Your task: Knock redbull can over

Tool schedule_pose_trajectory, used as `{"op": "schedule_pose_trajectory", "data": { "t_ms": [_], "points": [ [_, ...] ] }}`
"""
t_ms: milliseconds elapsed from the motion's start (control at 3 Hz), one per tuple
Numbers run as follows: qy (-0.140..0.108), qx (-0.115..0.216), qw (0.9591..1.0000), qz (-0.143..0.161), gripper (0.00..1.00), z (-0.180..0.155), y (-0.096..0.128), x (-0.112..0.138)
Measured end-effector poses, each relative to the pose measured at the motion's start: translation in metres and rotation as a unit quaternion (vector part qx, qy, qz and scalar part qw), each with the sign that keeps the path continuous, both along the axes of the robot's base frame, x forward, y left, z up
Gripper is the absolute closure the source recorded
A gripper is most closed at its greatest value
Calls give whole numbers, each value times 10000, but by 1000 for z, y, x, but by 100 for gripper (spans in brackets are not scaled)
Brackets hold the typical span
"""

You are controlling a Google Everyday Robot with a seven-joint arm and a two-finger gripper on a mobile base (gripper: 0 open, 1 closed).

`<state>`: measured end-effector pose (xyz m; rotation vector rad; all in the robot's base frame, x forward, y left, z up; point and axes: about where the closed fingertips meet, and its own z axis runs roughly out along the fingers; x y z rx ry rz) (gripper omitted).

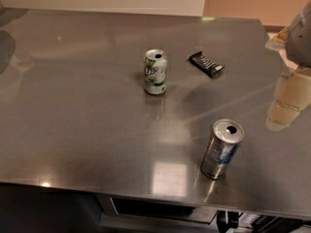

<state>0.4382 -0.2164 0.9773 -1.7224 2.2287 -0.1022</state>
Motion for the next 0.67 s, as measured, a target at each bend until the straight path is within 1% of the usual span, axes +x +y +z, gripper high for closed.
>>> {"op": "schedule_pose_trajectory", "data": {
  "t_ms": [333,667],
  "points": [
    [-1,0,10000,0,0,0,0,0],
    [235,254,9994,100,0,-2,2,-2]
  ]
}}
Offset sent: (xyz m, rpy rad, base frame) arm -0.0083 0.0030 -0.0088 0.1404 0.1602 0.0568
